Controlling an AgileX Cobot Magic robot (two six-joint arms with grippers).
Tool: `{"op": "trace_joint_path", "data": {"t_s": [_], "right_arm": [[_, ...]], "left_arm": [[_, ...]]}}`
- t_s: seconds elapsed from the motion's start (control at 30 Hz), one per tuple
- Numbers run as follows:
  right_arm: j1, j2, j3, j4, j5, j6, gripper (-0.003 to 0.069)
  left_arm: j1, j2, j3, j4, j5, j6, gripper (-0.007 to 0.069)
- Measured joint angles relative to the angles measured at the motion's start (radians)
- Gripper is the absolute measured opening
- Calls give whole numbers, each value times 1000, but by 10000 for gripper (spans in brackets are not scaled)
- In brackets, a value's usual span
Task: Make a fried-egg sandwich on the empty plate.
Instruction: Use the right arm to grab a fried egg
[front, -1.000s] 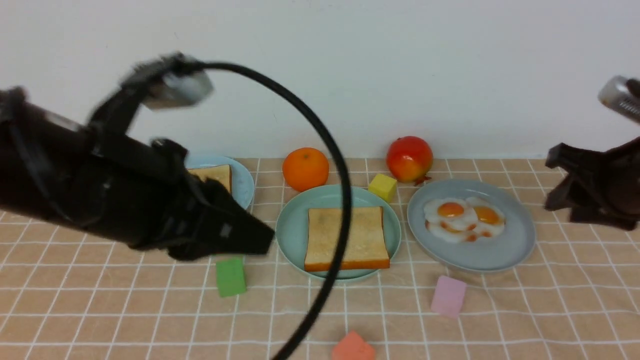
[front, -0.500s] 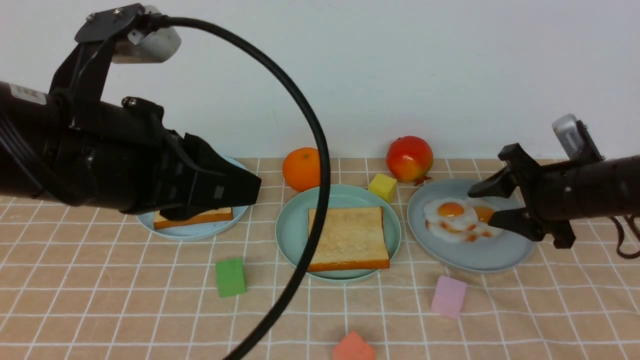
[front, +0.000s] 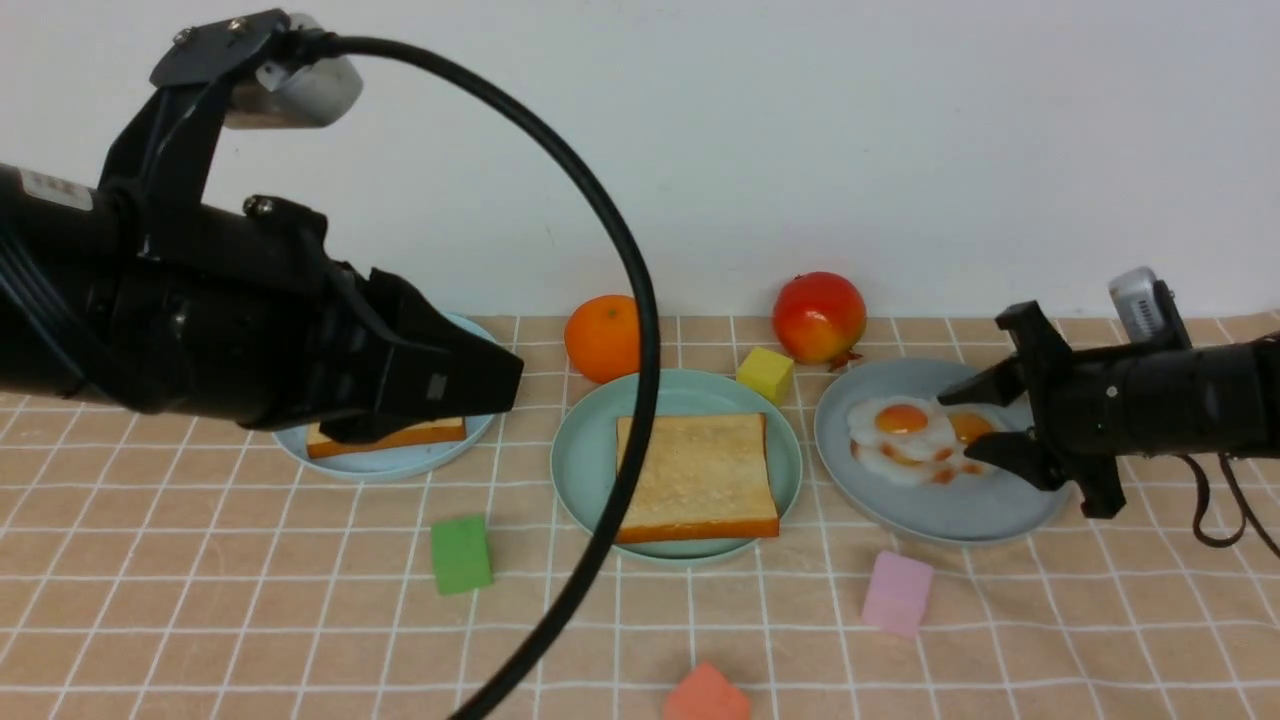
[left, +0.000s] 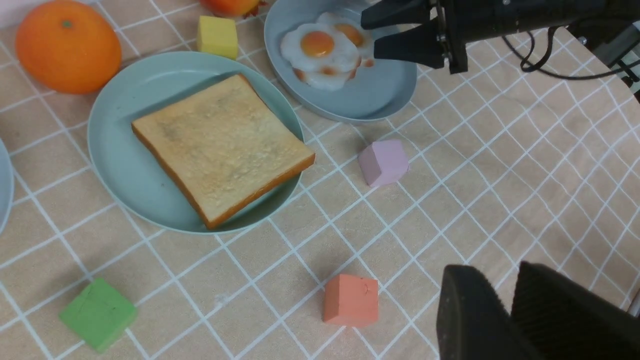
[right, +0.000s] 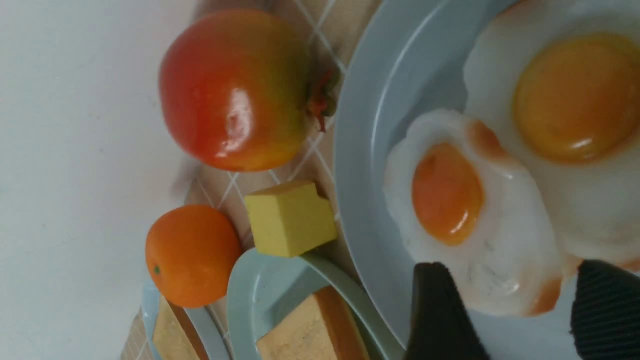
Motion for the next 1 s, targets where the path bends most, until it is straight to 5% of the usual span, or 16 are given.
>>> {"op": "trace_joint_path", "data": {"t_s": [0.7, 1.0], "right_arm": [[-2, 108, -14, 187, 82, 1, 350], [-2, 124, -14, 185, 91, 0, 103]], "left_arm": [[0, 0, 0, 50, 0, -6, 172], [0, 0, 0, 52, 0, -15, 183]]}}
